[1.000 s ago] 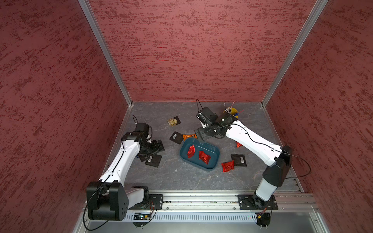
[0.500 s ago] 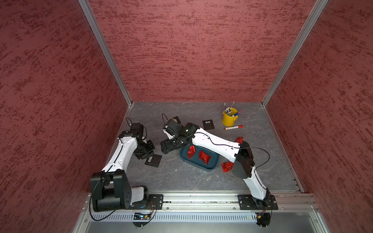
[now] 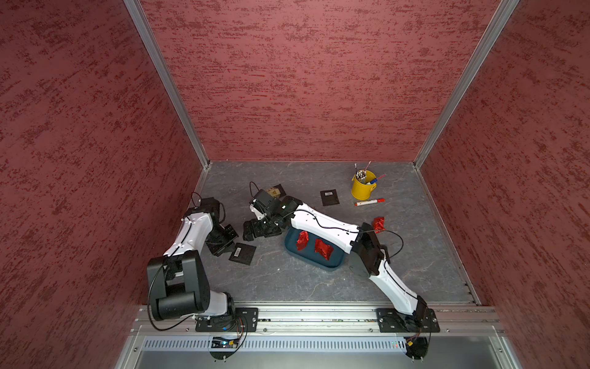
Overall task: Put the tea bags into the storage box
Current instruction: Pick up the tea bag from the center of the board.
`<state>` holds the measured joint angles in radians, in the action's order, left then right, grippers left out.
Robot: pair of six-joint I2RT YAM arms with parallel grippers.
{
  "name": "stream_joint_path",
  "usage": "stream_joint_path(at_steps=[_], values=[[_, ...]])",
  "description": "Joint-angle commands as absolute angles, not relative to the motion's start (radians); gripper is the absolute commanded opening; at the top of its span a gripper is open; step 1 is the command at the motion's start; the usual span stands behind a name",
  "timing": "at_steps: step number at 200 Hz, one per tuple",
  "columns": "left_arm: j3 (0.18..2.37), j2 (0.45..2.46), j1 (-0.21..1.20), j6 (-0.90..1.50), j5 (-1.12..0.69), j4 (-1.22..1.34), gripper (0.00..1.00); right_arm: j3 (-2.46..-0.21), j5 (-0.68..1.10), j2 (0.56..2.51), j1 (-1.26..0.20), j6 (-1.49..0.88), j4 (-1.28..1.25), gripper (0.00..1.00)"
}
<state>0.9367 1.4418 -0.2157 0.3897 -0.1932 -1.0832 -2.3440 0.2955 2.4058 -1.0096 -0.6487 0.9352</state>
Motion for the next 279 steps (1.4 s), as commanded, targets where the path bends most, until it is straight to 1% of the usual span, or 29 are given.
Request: stream_joint_path(at_steps=[1,41,61,109,135,159,180,219,244,279], values=[[0.948,1.482,-0.225,0.397,-0.158,-1.065,0.0,-2.378,0.311,2.42,-0.987,-0.71,0.916,0.9],[0.946,1.565,-0.232,0.391,-0.17,-1.024,0.0,-2.364,0.296,2.42,-0.974,-0.835,0.94,0.9],[0.95,1.593,-0.238,0.384,-0.18,-1.012,0.0,-2.33,0.327,2.401,-0.983,-0.927,0.862,0.89],[0.979,1.586,-0.239,0.379,-0.166,-1.019,0.0,-2.269,0.283,2.42,-1.057,-1.126,0.756,0.87],[0.965,1.585,-0.238,0.378,-0.162,-1.001,0.0,-2.248,0.229,2.419,-1.077,-1.153,0.78,0.87],[0.947,1.615,-0.236,0.371,-0.177,-0.983,0.0,-2.222,0.22,2.416,-1.075,-1.19,0.781,0.87],[0.934,1.641,-0.238,0.359,-0.184,-0.958,0.0,-2.182,0.2,2.407,-1.074,-1.221,0.754,0.87],[0.93,1.694,-0.239,0.34,-0.191,-0.937,0.0,-2.106,0.212,2.407,-1.075,-1.268,0.682,0.87],[0.929,1.719,-0.24,0.33,-0.196,-0.927,0.0,-2.036,0.234,2.403,-1.073,-1.303,0.61,0.85],[0.92,1.721,-0.237,0.327,-0.216,-0.919,0.0,-2.033,0.26,2.425,-1.068,-1.325,0.588,0.8]])
